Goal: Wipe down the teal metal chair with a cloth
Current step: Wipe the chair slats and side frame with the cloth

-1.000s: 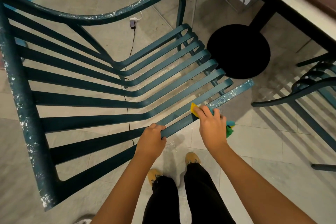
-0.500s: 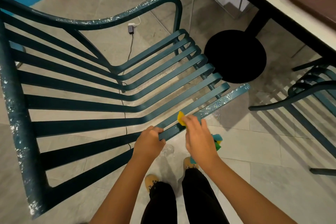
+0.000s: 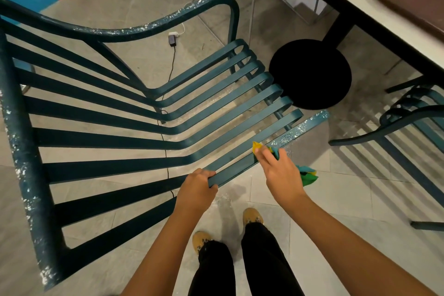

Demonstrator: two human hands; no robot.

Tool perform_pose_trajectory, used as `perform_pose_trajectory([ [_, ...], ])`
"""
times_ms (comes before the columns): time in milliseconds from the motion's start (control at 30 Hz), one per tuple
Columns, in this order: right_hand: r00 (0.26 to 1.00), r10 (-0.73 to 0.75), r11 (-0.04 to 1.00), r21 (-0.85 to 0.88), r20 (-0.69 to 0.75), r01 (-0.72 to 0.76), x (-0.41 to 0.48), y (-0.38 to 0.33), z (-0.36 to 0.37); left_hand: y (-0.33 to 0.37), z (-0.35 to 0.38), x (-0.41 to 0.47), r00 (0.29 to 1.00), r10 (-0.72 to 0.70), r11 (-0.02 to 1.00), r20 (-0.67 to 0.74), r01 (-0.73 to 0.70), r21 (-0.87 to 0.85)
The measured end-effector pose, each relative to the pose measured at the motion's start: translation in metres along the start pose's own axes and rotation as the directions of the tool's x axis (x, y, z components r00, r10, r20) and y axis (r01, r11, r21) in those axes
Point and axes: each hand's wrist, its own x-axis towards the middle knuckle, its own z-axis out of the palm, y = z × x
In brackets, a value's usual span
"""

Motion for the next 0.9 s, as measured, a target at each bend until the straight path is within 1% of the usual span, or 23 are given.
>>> perform_pose_trajectory([
  [100,0.997,0.057,0.994,0.091,-0.051,-0.052,0.003,-0.005,0.002,0.002,0.003,0.002,1.000,0.008,1.000,-0.030,-0.009,-0.023],
  [200,0.999,0.024,0.991,0.132,-0.040,-0.018,0.000,-0.017,0.002,0.012,0.010,0.007,0.999,0.015,0.999,-0.038,-0.016,-0.045],
  [267,1.000,-0.024,0.993,0.113,-0.006,0.025,-0.002,-0.020,0.002,0.020,0.016,0.013,0.999,0.035,0.999,-0.032,-0.036,-0.027],
  [333,0.999,-0.039,0.997,0.060,0.014,0.038,-0.004,-0.015,0.001,0.025,0.023,0.019,0.996,0.078,0.997,-0.047,-0.079,-0.011],
  [400,1.000,-0.020,0.999,0.036,0.018,0.020,-0.001,-0.004,0.002,0.029,0.028,0.023,0.993,0.103,0.995,-0.058,-0.104,-0.004],
  [467,1.000,0.023,0.999,0.045,0.016,-0.024,0.003,0.008,-0.001,0.030,0.033,0.025,0.992,0.109,0.994,-0.071,-0.108,0.017],
  [567,0.999,0.044,0.999,0.011,0.032,-0.044,0.006,0.023,0.000,0.029,0.037,0.025,0.987,0.107,0.994,-0.116,-0.104,0.028],
  [633,0.995,0.096,0.994,0.058,-0.005,-0.095,0.009,0.032,0.002,0.028,0.037,0.024,0.987,0.098,0.995,-0.129,-0.096,0.023],
  [700,0.987,0.162,0.981,0.105,0.010,-0.162,0.014,0.038,0.000,0.030,0.036,0.023,0.989,0.090,0.996,-0.120,-0.089,0.012],
  [767,0.981,0.193,0.970,0.151,0.016,-0.193,0.018,0.041,-0.006,0.032,0.035,0.023,0.990,0.077,0.997,-0.115,-0.078,-0.008],
  [833,0.972,0.227,0.941,0.244,0.059,-0.234,0.018,0.042,-0.006,0.035,0.034,0.024,0.992,0.055,0.998,-0.111,-0.059,-0.036],
  [900,0.967,0.253,0.916,0.313,0.035,-0.251,0.015,0.038,-0.008,0.037,0.034,0.027,0.994,0.044,0.996,-0.101,-0.051,-0.067],
])
